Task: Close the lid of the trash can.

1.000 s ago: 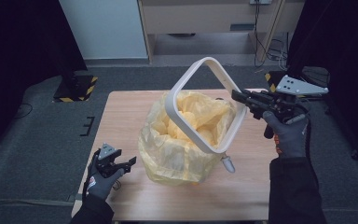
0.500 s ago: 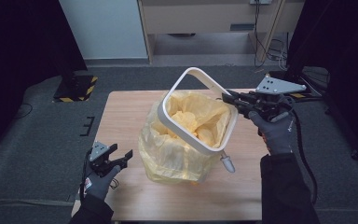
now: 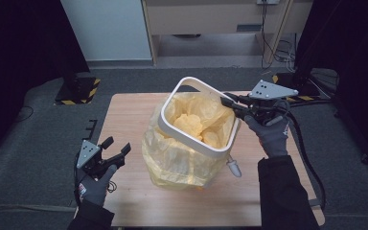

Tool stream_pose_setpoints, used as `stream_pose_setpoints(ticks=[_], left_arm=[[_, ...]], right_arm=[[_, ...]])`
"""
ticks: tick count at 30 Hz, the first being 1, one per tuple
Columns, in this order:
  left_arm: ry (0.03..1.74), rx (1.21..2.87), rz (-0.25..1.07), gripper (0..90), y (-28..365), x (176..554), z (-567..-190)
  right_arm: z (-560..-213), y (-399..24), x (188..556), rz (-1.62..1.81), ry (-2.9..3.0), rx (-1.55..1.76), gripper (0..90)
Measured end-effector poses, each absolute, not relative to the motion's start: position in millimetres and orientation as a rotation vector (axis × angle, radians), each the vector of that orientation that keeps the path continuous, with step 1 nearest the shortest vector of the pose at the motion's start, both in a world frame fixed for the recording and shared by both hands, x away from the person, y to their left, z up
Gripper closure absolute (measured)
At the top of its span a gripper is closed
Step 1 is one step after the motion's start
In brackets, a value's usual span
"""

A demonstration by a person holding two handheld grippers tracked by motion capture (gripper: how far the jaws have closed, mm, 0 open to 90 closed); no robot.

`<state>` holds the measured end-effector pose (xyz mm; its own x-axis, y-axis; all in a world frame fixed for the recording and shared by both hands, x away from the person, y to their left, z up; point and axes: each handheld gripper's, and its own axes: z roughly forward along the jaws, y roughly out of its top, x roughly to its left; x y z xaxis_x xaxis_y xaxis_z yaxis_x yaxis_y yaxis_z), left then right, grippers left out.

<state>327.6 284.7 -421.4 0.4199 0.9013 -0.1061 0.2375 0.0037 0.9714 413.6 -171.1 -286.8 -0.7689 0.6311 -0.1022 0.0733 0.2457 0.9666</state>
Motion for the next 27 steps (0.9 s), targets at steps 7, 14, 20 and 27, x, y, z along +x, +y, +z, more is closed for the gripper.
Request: stream_pose_setpoints(ticks=[7, 14, 20, 27], left_arm=[[1.009, 1.483, 0.697, 24.3, 276, 323, -405], [0.975, 1.444, 0.707, 24.2, 273, 319, -388], [0.96, 1.408, 0.715, 23.9, 275, 318, -375], [0.929, 1.379, 0.725, 23.8, 272, 319, -361]], right_arm=[[-289, -168, 416, 1.628, 2.032, 0.687, 69.1], [-291, -169, 417, 1.741, 2.004, 0.707, 74.2], [-291, -169, 418, 1.727, 1.995, 0.709, 76.1], [-289, -167, 416, 1.692, 1.99, 0.705, 76.1]])
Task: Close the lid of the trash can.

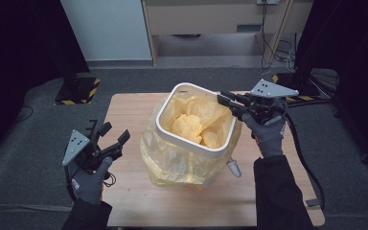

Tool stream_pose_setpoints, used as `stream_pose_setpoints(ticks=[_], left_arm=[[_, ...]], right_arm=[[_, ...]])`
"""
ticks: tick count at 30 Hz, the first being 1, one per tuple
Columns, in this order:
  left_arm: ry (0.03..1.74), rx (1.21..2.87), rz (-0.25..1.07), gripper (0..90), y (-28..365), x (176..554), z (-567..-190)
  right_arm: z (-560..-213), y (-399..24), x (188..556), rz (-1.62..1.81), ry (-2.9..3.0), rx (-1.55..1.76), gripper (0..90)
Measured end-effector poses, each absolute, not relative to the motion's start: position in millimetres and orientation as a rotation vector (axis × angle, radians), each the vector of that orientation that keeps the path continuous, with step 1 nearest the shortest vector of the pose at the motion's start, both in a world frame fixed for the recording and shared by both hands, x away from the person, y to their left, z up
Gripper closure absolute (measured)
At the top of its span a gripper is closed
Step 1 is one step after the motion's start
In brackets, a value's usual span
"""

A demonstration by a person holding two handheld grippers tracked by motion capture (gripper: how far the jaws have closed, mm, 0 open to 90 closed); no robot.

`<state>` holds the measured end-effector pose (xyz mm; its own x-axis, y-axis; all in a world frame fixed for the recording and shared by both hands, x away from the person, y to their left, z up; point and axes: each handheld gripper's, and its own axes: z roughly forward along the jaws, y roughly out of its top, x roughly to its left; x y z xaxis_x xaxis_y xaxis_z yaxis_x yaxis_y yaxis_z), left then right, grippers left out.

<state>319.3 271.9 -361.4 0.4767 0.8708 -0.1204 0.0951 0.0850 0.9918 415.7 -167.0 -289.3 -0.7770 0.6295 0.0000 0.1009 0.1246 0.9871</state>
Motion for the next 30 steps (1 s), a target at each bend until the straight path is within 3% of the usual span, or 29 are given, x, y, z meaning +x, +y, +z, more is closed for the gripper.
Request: stream_pose_setpoints(ticks=[18, 23, 30], left_arm=[[0.831, 1.336, 0.712, 23.2, 242, 317, -325], [0.797, 1.334, 0.71, 23.1, 231, 315, -311], [0.746, 1.341, 0.708, 22.9, 215, 314, -292]], right_arm=[[-284, -162, 409, 1.576, 2.008, 0.674, 75.3], [-284, -164, 408, 1.614, 1.985, 0.697, 66.6], [-278, -170, 402, 1.639, 1.9, 0.71, 61.3]])
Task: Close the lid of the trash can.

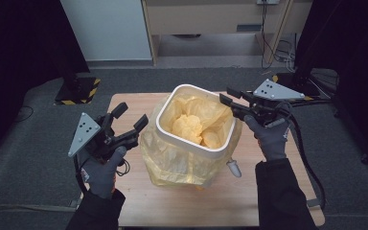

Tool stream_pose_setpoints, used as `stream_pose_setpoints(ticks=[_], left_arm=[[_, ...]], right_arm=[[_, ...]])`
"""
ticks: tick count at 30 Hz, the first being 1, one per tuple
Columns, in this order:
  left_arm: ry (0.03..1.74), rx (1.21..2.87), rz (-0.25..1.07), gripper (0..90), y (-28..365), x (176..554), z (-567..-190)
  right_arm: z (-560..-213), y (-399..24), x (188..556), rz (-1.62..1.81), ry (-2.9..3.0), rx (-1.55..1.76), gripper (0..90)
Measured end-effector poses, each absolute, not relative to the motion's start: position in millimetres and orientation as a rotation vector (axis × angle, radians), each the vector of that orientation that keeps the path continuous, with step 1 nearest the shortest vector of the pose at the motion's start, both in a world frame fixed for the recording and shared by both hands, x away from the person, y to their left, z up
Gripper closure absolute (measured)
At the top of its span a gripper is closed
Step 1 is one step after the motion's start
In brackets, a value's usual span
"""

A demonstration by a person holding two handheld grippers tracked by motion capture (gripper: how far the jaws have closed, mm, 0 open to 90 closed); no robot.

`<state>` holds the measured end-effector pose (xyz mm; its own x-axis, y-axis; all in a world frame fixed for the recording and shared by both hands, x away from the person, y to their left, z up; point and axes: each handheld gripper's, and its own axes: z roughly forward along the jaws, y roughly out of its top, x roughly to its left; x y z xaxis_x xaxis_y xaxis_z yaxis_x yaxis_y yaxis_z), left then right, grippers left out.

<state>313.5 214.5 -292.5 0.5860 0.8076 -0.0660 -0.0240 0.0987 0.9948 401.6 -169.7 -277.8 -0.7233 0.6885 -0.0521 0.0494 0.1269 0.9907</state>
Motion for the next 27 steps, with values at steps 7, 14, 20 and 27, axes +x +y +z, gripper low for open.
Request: stream_pose_setpoints(ticks=[7, 14, 20, 27], left_arm=[[0.658, 1.359, 0.696, 22.5, 195, 316, -279], [0.645, 1.42, 0.673, 22.4, 176, 320, -280], [0.655, 1.463, 0.685, 26.4, 171, 321, -285], [0.67, 1.472, 0.695, 28.6, 173, 323, -286]], right_arm=[[-282, -178, 400, 1.614, 1.882, 0.749, 60.9], [-288, -176, 400, 1.607, 1.896, 0.744, 62.9], [-289, -172, 399, 1.631, 1.898, 0.732, 63.5], [-288, -170, 399, 1.637, 1.901, 0.725, 64.6]])
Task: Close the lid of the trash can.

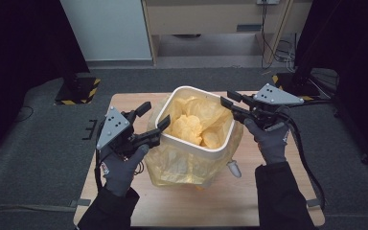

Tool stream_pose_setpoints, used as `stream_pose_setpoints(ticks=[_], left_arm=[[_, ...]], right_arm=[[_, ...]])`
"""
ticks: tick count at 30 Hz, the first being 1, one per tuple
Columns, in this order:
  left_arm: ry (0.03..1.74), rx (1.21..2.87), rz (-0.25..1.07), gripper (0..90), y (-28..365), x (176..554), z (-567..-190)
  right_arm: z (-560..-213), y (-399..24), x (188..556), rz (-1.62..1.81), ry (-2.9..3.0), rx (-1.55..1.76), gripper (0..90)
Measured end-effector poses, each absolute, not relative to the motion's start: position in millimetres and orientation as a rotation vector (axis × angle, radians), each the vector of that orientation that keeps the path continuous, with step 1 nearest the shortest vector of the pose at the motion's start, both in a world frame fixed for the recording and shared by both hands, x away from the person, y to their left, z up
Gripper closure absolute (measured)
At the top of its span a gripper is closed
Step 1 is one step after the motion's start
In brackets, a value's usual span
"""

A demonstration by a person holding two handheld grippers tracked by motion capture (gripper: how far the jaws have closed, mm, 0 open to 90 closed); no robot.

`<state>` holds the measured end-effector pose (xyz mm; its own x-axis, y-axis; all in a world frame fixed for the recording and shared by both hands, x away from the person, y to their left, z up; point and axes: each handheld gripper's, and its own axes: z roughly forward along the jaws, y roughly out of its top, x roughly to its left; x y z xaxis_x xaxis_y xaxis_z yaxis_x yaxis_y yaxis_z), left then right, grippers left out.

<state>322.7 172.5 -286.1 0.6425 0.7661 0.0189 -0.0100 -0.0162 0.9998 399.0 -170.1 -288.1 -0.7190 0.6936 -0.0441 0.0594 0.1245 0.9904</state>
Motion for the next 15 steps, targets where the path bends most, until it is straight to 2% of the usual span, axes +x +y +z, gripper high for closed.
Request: stream_pose_setpoints(ticks=[5, 8, 15], left_arm=[[0.686, 1.511, 0.716, 30.1, 172, 325, -286], [0.701, 1.515, 0.698, 30.4, 171, 328, -290], [0.729, 1.521, 0.694, 30.4, 172, 333, -301]], right_arm=[[-287, -166, 398, 1.624, 1.928, 0.71, 65.9], [-287, -161, 397, 1.588, 1.941, 0.693, 70.6], [-289, -159, 398, 1.567, 1.92, 0.695, 74.8]])
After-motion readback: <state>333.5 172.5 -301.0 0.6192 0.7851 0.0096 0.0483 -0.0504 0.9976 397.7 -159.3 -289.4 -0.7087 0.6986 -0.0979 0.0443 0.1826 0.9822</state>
